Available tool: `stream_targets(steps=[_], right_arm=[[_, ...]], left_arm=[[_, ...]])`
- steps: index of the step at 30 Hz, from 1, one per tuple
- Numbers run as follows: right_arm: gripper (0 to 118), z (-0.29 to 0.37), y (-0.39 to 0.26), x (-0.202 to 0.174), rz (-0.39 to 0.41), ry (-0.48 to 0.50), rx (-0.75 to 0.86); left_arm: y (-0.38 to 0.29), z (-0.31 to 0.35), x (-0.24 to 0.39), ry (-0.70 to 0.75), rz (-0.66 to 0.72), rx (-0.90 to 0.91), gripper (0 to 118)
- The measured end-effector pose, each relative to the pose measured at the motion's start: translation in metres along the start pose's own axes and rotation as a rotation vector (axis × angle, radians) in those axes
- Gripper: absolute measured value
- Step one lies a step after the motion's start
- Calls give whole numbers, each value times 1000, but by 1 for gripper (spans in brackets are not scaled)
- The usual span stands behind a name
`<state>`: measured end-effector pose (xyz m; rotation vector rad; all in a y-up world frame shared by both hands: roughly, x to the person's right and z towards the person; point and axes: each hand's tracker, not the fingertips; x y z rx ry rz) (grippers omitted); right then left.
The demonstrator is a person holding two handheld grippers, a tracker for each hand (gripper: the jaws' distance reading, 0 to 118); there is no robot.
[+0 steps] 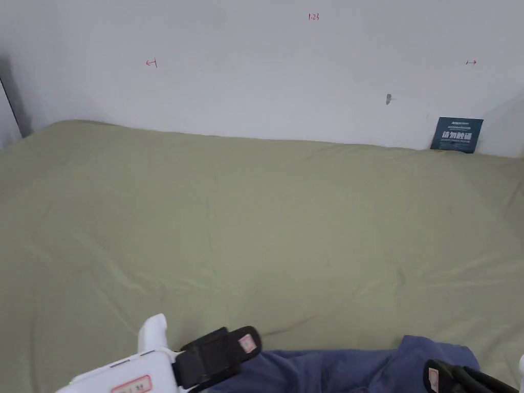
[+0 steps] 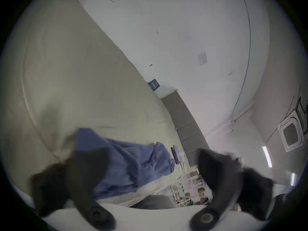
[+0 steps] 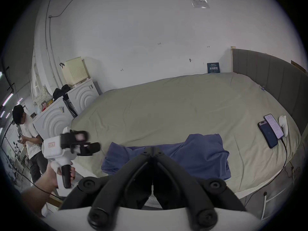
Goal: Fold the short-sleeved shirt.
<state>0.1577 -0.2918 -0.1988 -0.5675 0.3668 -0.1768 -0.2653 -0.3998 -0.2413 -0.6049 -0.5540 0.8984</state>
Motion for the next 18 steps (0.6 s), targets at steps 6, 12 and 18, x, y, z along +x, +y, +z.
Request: stream_targets(steps=[6,12,18], right_arm=[[2,3,3,2,-9,5,11],[2,7,7,4,-11,3,21],[2,8,5,6,-28,1,18]], left_arm=[[1,8,-59,115,201,-105,118],[-32,-18,-92,-54,414,-26,118],[-31,-49,-60,124,186,-232,67]])
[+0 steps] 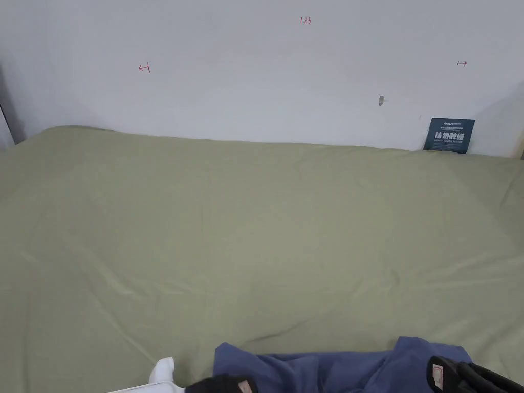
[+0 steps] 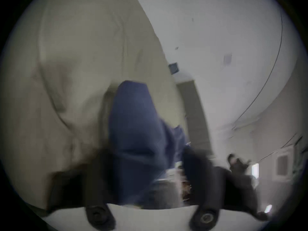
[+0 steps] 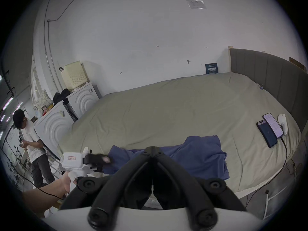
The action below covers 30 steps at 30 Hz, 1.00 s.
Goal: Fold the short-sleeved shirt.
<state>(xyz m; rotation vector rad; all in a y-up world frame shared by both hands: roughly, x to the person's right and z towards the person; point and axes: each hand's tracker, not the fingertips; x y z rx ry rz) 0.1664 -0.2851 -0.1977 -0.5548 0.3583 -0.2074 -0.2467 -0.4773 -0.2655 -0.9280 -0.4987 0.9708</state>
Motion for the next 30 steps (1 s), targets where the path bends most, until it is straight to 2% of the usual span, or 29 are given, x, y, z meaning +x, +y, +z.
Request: stream_targets(steps=[1,2,4,7,11,18,22,27,30], right_arm=[[2,1,-1,0,-1,-1,-2],[2,2,-2,0,0,-2,-2],[2,5,-3,1,1,-4,-2],[2,10,-1,4,3,-12,-2],[2,17,3,11,3,-32,13],[2,20,8,22,-5,-61,21],[2,13,7,23,-13,-60,14],[2,7,6,16,-9,-51,-8],[2,7,4,12,1,-40,-13]], left_arm=[[0,-1,5,107,-55,3,14],[0,1,9,130,-89,33,15],[-3,9,17,99,-72,56,15],[1,21,54,157,-242,120,15],[13,43,100,194,-348,208,15],[50,103,141,456,-490,321,15],[58,108,147,638,-588,236,15],[38,54,169,780,-690,83,15],[25,8,177,766,-773,-9,15]])
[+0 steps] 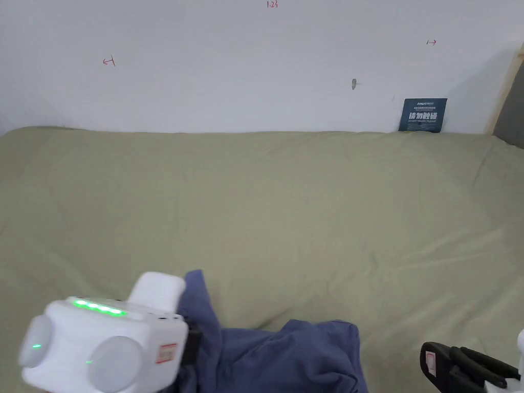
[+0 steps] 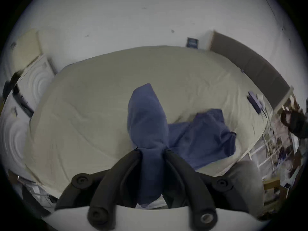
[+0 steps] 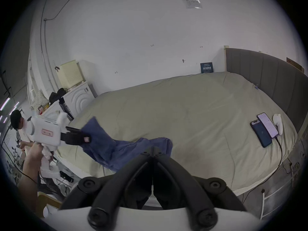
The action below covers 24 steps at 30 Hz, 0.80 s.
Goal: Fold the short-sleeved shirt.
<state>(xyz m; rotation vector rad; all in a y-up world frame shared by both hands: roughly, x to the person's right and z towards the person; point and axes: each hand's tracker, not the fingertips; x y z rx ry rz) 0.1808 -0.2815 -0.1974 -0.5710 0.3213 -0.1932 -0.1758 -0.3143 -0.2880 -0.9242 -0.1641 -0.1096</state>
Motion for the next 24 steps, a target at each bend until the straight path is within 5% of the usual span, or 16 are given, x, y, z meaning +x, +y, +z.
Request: stream_targets(steps=[9,13,16,19,24], right_arm=[[2,2,-12,2,1,10,-24],[2,-1,-18,9,-33,9,-34],[2,-4,-21,13,-49,1,-42],[2,-5,-22,14,-62,0,-48],[2,0,-18,14,-58,-1,-30]], left_arm=[[5,-61,65,-491,170,-52,15],[3,-80,59,-692,356,-53,50],[1,-86,57,-884,435,20,57],[-6,-87,53,-1011,506,41,93],[-19,-84,15,-982,594,174,98]])
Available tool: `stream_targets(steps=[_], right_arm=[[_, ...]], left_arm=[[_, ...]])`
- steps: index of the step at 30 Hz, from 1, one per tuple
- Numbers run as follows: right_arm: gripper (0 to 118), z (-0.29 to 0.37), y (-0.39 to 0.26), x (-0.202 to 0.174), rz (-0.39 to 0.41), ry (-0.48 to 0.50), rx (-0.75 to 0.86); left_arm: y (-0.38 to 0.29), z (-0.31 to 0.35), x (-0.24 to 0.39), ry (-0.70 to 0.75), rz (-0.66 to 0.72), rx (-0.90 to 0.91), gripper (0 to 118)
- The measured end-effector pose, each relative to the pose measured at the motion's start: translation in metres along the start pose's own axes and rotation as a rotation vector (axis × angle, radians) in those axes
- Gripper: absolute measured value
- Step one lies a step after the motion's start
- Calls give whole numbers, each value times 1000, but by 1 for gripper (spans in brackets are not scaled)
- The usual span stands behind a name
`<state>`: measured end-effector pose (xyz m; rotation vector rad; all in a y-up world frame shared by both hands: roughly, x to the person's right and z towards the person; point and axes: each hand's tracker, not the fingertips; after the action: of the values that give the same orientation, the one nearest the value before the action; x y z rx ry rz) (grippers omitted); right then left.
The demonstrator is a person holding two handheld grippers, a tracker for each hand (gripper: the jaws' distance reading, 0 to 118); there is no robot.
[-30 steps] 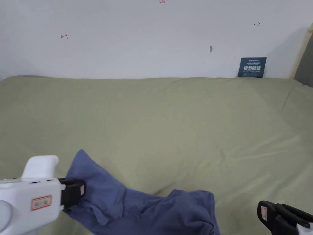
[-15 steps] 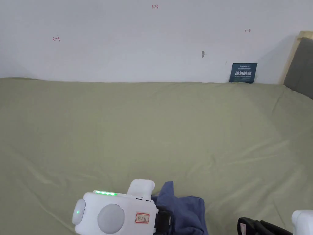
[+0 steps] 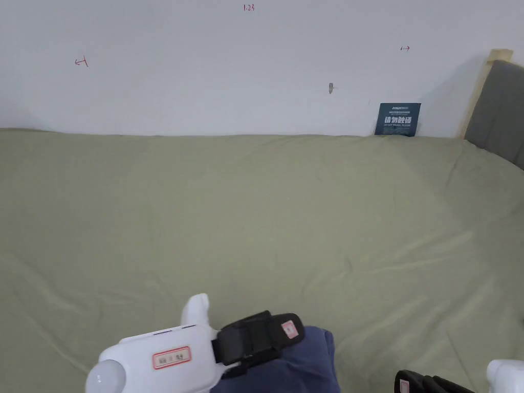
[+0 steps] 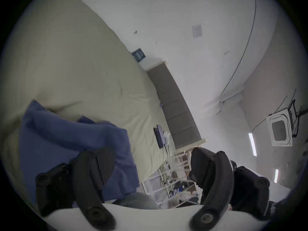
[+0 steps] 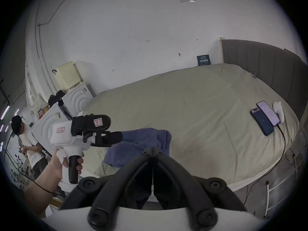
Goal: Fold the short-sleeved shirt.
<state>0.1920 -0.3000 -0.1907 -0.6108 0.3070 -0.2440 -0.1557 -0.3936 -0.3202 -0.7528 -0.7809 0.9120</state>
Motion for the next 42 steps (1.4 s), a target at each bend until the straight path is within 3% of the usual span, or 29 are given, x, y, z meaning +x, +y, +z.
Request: stream_targets(steps=[3,4,6,7,10,17,21,24,30,34,38,41,42], right_arm=[[2,1,4,-2,11,3,13],[2,2,5,-4,12,3,20],[2,5,6,-6,4,11,42],[2,7,7,-6,-1,17,52],[2,12,9,-9,-4,27,73],[2,5,12,-6,6,9,62],[2,-13,21,0,-10,35,46],[2,-37,33,5,-26,128,12],[2,-156,25,17,-217,571,-261],[2,-224,-9,27,-385,717,-481],[2,-261,-39,45,-422,634,-603],[1,-262,-45,64,-513,725,-575],[1,-259,-44,69,-499,708,-577]], left_arm=[[-4,-3,-19,115,11,6,92],[-8,-9,-26,124,12,-34,67],[-22,-34,-32,214,-21,-87,0],[-27,-43,-36,253,-54,-87,0],[-46,-73,-44,199,38,-105,0],[-73,-95,-14,175,-9,-122,0],[-57,-62,11,44,-61,-104,0],[-22,2,23,81,-152,6,0],[32,125,-18,369,-116,204,0],[22,147,-40,319,8,270,0],[10,136,-65,293,78,192,0],[4,122,-80,256,122,110,0],[3,117,-85,227,140,89,0]])
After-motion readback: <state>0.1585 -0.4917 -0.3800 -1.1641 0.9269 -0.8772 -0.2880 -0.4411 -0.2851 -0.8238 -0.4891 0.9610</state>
